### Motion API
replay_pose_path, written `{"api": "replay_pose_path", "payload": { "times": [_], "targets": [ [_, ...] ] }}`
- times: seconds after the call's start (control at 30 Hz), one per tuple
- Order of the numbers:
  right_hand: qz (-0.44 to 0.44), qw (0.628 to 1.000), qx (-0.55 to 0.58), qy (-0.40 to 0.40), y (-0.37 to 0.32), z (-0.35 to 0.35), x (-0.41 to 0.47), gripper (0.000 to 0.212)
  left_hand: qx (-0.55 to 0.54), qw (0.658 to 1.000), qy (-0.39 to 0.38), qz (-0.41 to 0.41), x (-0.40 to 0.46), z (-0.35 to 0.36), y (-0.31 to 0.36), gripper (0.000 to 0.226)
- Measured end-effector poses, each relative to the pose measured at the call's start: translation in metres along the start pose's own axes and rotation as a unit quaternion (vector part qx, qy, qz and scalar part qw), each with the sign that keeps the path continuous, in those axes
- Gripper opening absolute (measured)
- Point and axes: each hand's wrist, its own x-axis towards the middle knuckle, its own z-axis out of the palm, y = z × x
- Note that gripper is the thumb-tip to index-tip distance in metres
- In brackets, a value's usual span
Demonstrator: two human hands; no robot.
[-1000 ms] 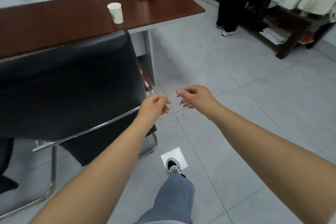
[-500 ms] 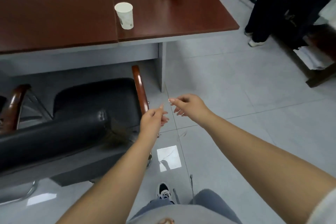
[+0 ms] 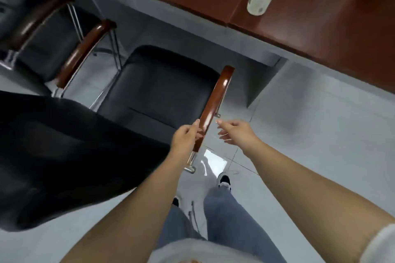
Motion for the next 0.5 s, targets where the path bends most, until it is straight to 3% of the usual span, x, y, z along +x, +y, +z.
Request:
{"api": "replay_pose_path", "payload": {
  "times": [0.2,0.33,0.5],
  "targets": [
    [0.062,0.996,-0.022,-0.062,0.0,0.004,0.059,0.044,0.034,0.997,0.053,-0.048,0.048,0.016,-0.014,0.035],
    [0.111,0.989,-0.012,-0.092,0.009,0.018,0.088,0.043,0.088,0.99,-0.021,-0.108,0.06,0.022,-0.027,0.044],
    [0.157,0.974,0.121,-0.109,0.018,0.033,0.108,0.045,0.11,0.984,-0.067,-0.119,0.069,0.02,-0.041,0.046]
  ]
}}
